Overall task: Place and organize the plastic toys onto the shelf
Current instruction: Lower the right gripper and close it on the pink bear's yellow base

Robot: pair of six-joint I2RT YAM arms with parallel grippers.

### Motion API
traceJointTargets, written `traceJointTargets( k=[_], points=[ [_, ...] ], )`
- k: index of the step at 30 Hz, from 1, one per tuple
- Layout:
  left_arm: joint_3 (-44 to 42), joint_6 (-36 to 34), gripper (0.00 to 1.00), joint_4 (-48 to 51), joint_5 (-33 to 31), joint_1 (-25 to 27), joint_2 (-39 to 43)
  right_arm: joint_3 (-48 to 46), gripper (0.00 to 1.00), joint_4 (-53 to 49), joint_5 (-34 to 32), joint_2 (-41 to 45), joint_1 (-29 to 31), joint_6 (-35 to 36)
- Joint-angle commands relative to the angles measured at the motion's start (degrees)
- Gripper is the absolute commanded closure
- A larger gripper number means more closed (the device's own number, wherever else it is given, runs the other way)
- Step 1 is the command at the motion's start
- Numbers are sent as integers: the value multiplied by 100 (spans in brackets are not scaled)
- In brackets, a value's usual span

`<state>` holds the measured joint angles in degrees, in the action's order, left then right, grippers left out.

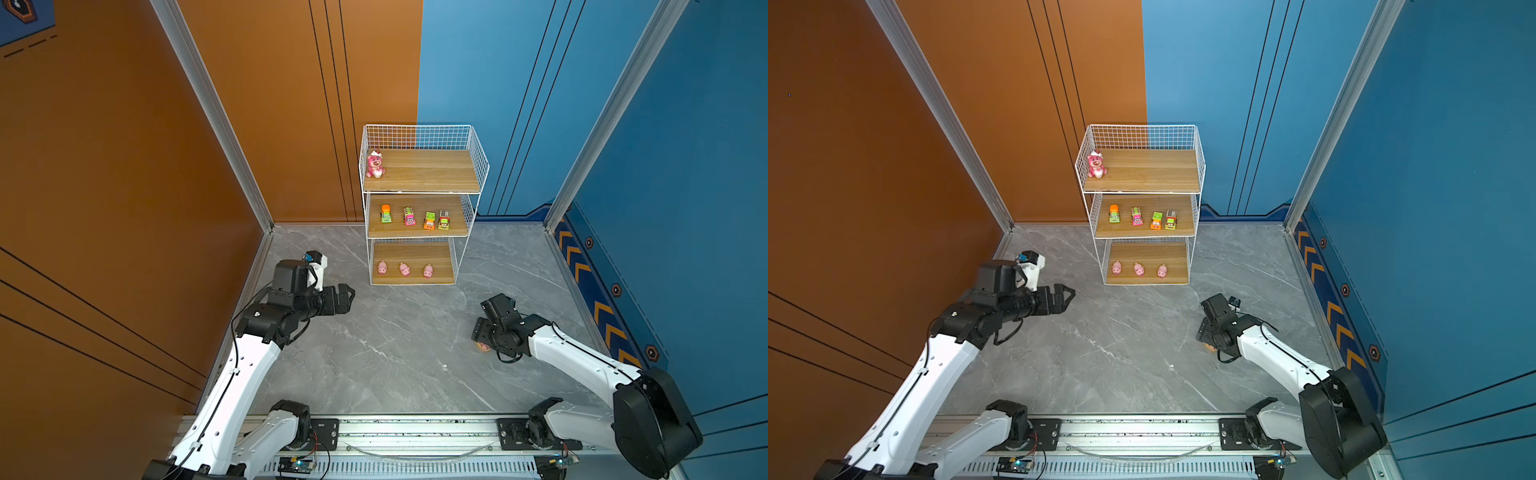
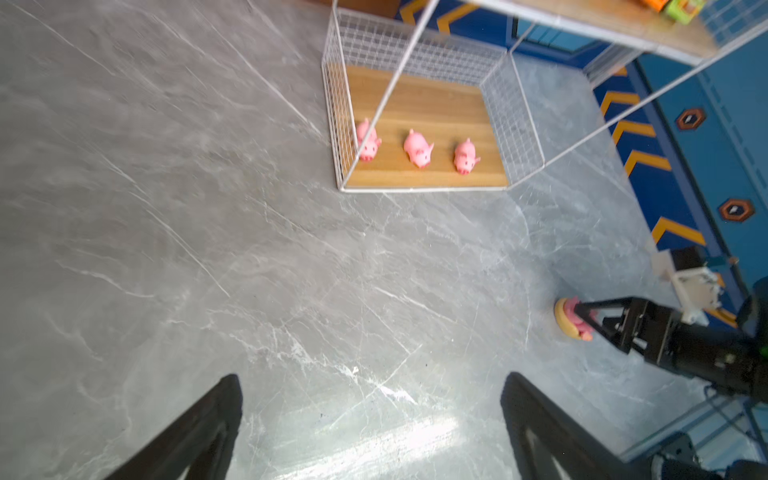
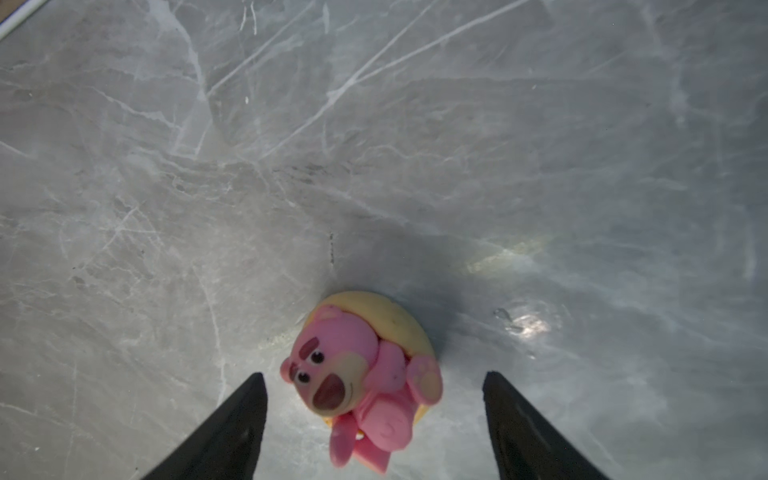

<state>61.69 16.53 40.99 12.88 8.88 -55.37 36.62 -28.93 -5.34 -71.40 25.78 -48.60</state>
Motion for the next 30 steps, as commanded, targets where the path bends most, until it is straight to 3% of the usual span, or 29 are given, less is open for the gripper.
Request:
traceJointTargets(
  k=[1, 9, 13, 22, 27, 30],
  points=[
    [491, 186, 2, 242, 245, -427, 1, -68, 18, 439, 308, -127, 158, -284],
    [1056, 149, 2, 93, -38, -1231, -716, 233, 20, 1107, 512, -760, 936, -815],
    [878, 237, 2, -175, -159, -1363, -844, 454, 20, 1028, 433, -823, 1253, -645],
    [19, 204, 2, -967, -242, -1320, -896, 223, 19, 238, -759, -83, 1487, 39],
    [-228, 227, 2, -1198, -168, -1278, -904, 86, 19, 481, -1477, -253, 1886, -521],
    [-421, 244, 2, -1216, -118, -1208, -973, 134, 18, 521, -1898, -607, 2098, -1296]
  ],
)
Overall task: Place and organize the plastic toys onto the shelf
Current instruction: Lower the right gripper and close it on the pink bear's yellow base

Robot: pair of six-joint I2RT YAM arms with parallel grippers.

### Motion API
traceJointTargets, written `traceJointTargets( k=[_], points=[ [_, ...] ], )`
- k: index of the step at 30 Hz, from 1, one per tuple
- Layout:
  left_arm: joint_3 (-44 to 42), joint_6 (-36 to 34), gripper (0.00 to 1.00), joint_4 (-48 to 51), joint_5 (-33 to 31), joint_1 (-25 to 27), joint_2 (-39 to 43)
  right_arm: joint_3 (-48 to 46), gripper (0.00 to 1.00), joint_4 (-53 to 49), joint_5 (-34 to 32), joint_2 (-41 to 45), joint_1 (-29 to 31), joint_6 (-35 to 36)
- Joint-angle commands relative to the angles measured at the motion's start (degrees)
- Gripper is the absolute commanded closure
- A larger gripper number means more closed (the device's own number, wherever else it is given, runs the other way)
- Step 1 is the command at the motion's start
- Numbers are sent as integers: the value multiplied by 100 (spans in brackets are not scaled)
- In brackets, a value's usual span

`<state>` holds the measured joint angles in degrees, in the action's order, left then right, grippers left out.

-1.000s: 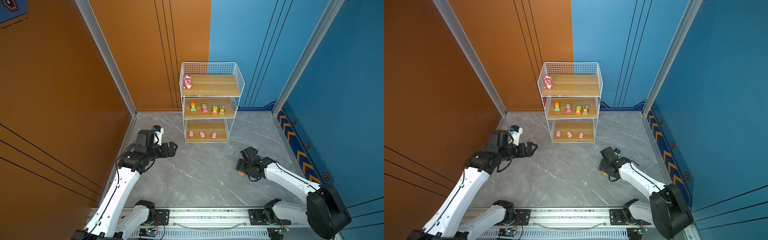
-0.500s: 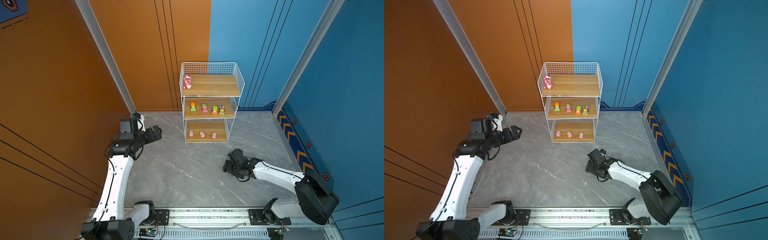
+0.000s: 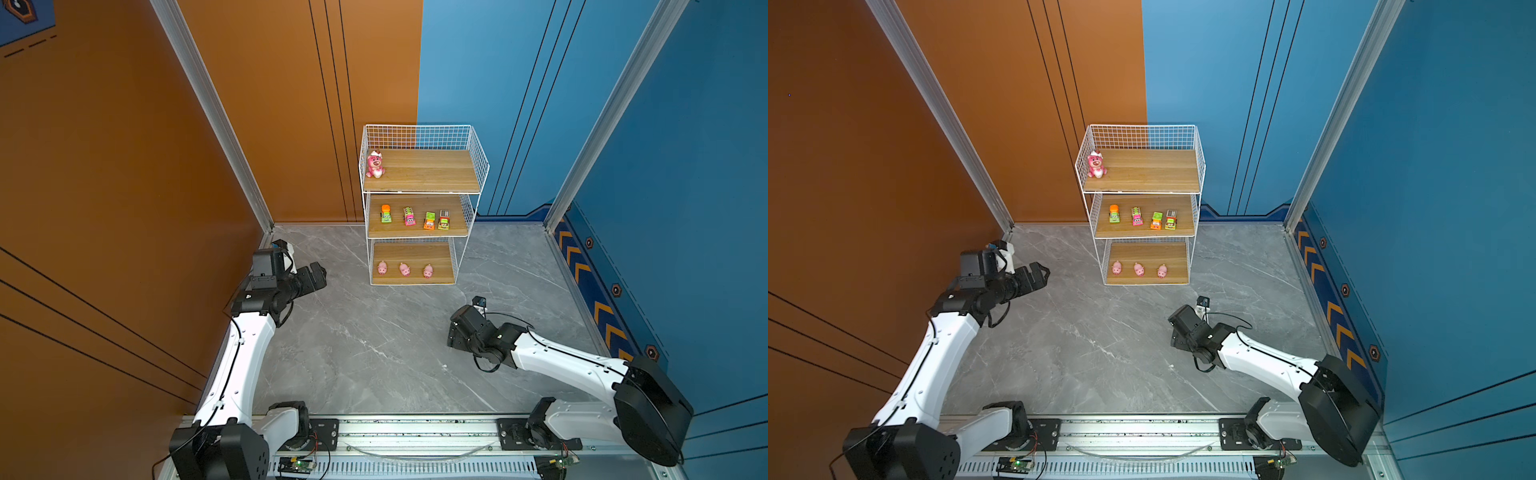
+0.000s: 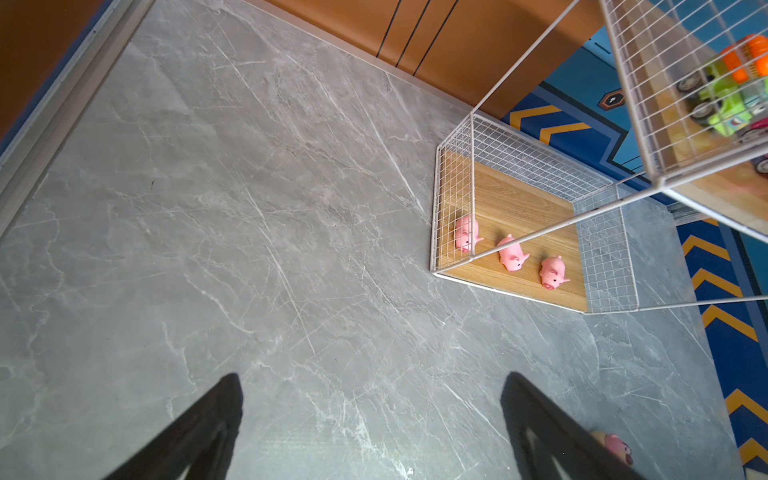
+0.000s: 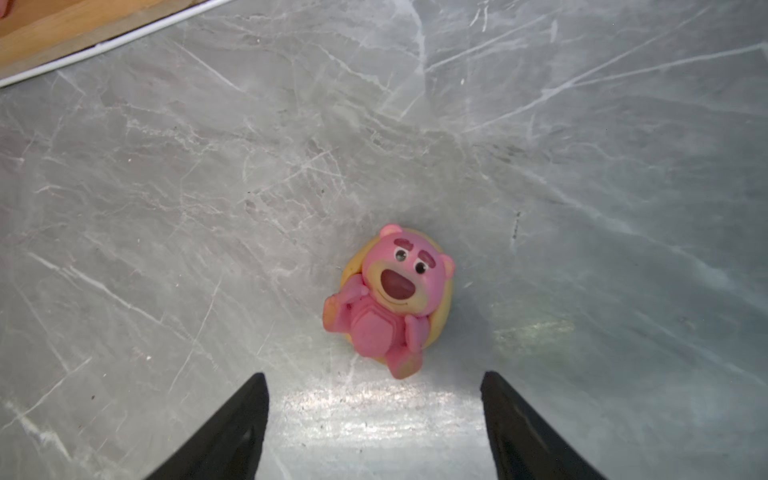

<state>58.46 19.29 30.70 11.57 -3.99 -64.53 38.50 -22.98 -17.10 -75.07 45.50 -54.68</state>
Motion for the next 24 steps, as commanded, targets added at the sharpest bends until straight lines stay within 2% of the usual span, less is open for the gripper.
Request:
traceJointTargets(
  k=[1, 6, 15, 18, 20, 24],
  points=[
    [-104, -31, 2, -189, 19, 114, -71, -53, 19, 33, -816, -346, 205, -910],
    [-134, -61, 2, -196, -14, 247, -51, 278, 17, 259, -1181, -1016, 422, -1253],
    [-164, -102, 2, -195, -77, 364, -24, 628, 18, 473, -1437, -1738, 307, -1161],
    [-167, -127, 2, -187, -98, 364, -34, 702, 24, 572, -1392, -1957, 268, -971],
    [-168, -136, 2, -191, -77, 365, -18, 724, 35, 758, -1273, -2084, 256, -705],
    [-179, -171, 2, -190, -84, 380, 11, 876, 43, 1001, -1025, -2344, 327, -17]
  ],
)
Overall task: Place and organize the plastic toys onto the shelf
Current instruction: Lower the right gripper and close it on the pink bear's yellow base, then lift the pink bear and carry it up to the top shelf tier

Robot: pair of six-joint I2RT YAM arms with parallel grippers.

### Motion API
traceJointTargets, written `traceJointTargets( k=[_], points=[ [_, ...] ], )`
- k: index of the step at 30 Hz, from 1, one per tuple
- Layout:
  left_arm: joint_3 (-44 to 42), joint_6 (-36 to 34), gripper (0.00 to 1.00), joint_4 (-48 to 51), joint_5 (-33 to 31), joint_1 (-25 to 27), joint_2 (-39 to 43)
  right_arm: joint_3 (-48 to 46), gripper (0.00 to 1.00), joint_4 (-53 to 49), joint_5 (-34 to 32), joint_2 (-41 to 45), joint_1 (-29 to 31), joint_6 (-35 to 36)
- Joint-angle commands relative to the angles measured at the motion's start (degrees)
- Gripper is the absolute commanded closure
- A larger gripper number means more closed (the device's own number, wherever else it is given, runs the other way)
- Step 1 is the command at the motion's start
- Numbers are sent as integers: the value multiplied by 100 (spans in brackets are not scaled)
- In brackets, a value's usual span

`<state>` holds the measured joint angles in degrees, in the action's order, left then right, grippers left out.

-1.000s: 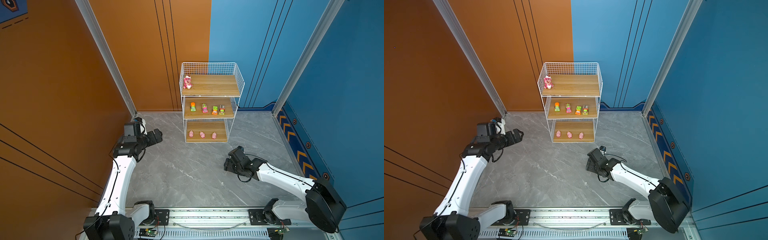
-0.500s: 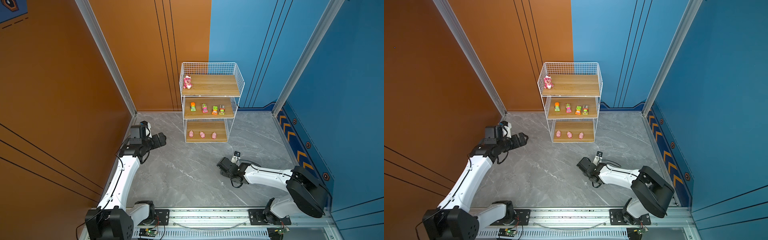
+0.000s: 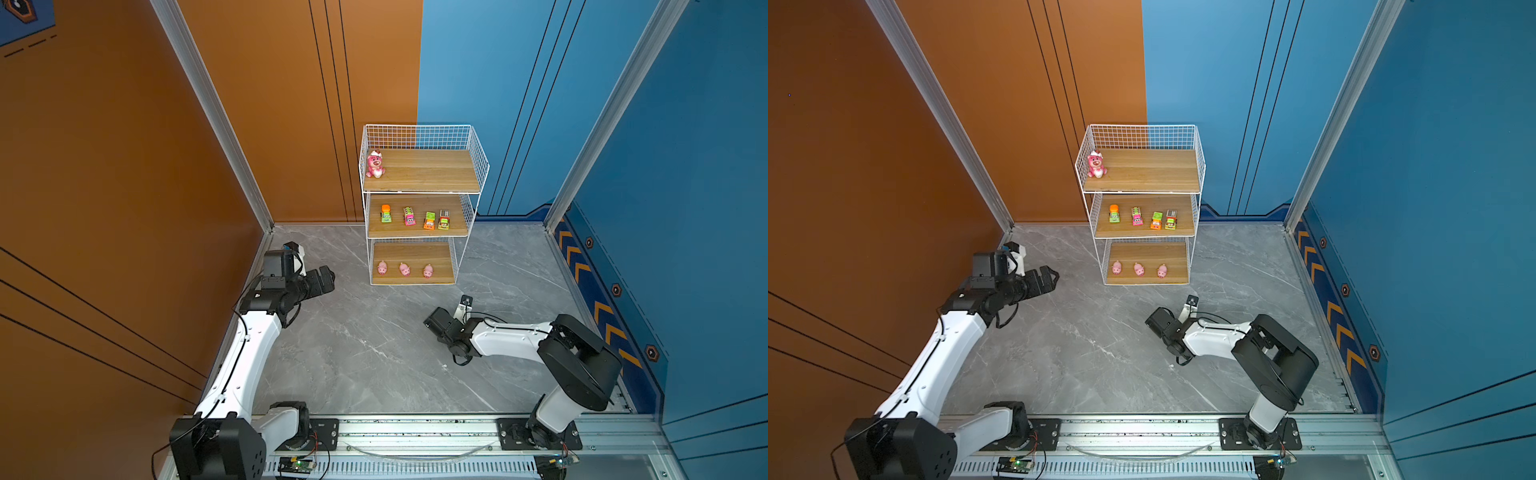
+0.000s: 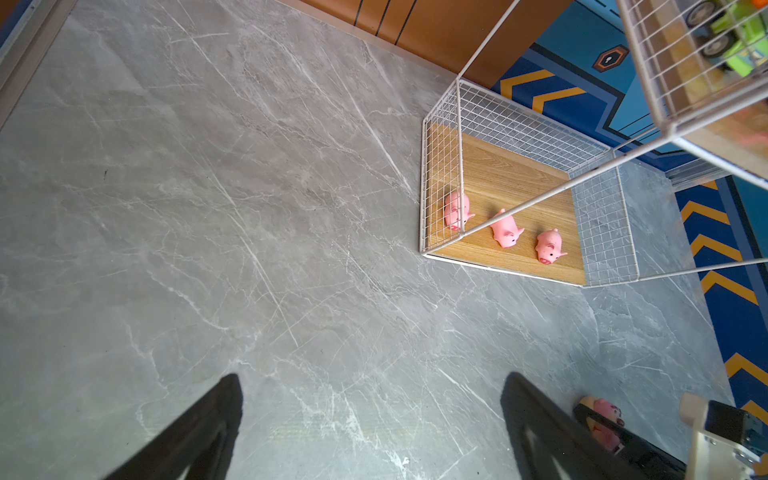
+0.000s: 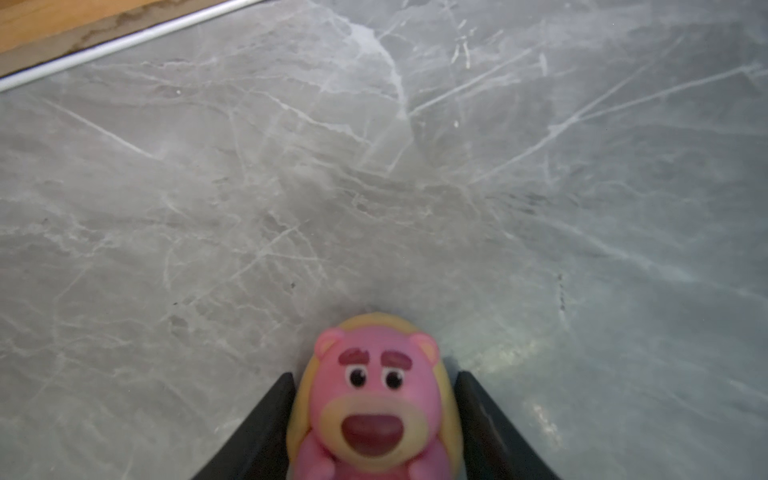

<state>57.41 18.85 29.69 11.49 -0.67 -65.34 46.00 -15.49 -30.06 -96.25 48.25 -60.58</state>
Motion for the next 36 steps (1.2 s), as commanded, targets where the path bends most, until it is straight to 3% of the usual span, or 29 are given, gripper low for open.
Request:
traceJointTargets(
  k=[1, 9, 17, 21, 24, 30, 36],
  points=[
    [-74, -127, 2, -90, -69, 46, 91, 205, 46, 279, 359, -307, 91, 784],
    [-64, -145, 2, -94, -74, 40, 61, 692, 53, 625, 1006, -740, 606, 2380],
    [-81, -145, 2, -104, -50, 40, 65, 845, 53, 611, 1370, -765, 919, 3370],
    [-93, -136, 2, -115, -25, 49, 57, 758, 48, 707, 1428, -663, 861, 3728],
    [-104, -149, 2, -120, -43, 64, 72, 584, 38, 1041, 1383, -491, 827, 3921],
    [-107, -119, 2, -122, 29, 119, 116, -204, 20, 2594, 1446, -84, 809, 4063],
    [-137, -110, 2, -122, 8, 206, 197, -1021, 16, 4265, 1028, -141, 961, 4019]
  ],
)
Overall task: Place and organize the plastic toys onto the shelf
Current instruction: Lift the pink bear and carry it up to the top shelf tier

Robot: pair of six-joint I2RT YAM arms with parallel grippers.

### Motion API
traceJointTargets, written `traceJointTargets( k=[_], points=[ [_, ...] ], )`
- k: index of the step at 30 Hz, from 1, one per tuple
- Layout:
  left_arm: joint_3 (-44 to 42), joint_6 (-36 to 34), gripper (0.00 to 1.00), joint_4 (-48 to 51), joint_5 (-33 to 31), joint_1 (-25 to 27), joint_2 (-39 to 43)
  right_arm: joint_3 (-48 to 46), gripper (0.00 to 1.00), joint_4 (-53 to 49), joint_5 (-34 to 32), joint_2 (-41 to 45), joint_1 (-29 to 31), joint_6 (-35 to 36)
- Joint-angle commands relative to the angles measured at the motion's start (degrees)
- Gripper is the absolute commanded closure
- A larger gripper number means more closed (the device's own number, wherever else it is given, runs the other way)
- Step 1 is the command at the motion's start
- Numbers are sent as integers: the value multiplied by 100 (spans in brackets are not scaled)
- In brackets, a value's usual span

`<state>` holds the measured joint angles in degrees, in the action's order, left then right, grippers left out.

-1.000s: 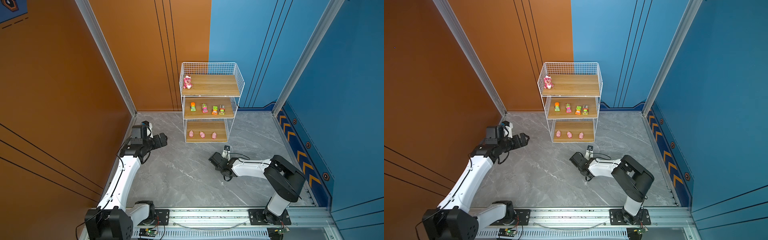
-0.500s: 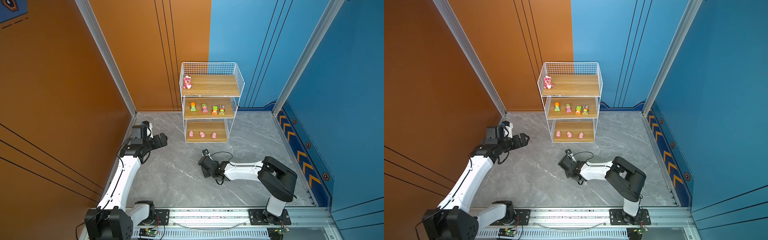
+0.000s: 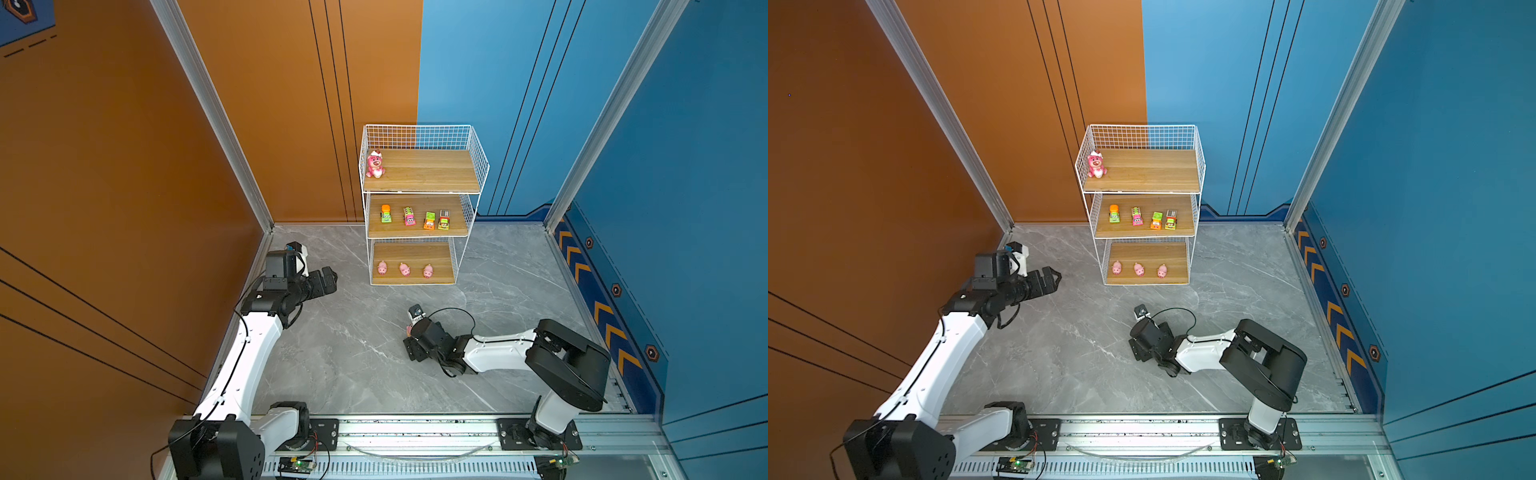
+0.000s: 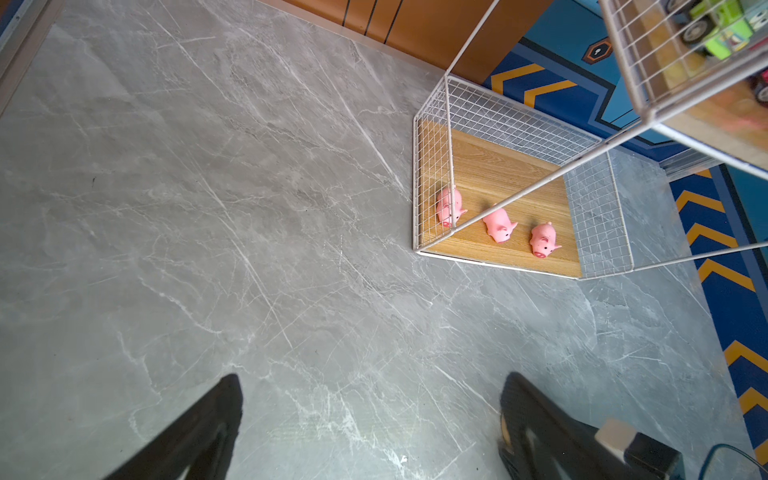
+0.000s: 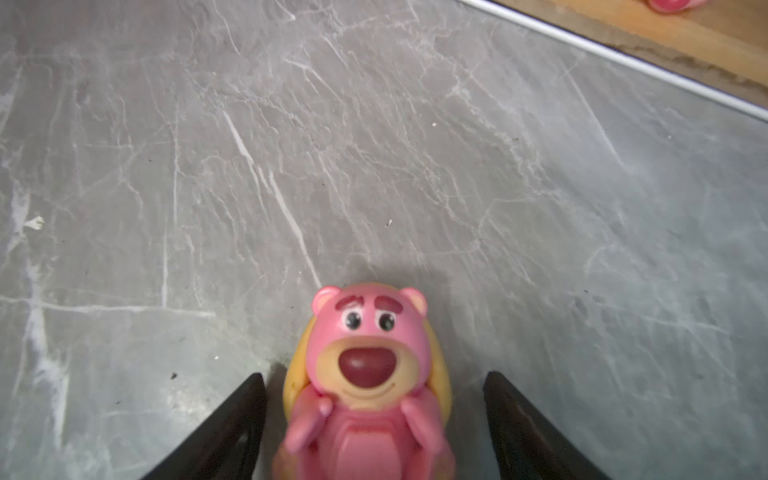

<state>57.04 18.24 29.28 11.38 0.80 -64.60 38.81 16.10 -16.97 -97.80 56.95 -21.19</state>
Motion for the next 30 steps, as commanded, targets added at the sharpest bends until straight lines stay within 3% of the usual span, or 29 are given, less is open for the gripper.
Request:
traceJointTargets(
  k=[1, 7, 11, 21, 26, 30],
  points=[
    [-98, -49, 2, -80, 20, 85, 128, -480, 16, 1477, -381, -44, 126, 67],
    [-111, -57, 2, -75, -30, 228, 73, -1354, 16, 3762, -828, -765, 262, -31],
    [-112, -57, 2, -71, -52, 272, 35, -1550, 18, 4727, -928, -1286, 304, -50],
    [-131, -123, 2, -70, -210, 281, 89, -1307, 28, 4449, -990, -1443, 185, 7],
    [-121, -119, 2, -71, -211, 281, 70, -1273, 48, 4217, -915, -1206, 174, 131],
    [-112, -102, 2, -71, -176, 272, 45, -1266, 53, 3625, -865, -459, 224, 287]
  ],
)
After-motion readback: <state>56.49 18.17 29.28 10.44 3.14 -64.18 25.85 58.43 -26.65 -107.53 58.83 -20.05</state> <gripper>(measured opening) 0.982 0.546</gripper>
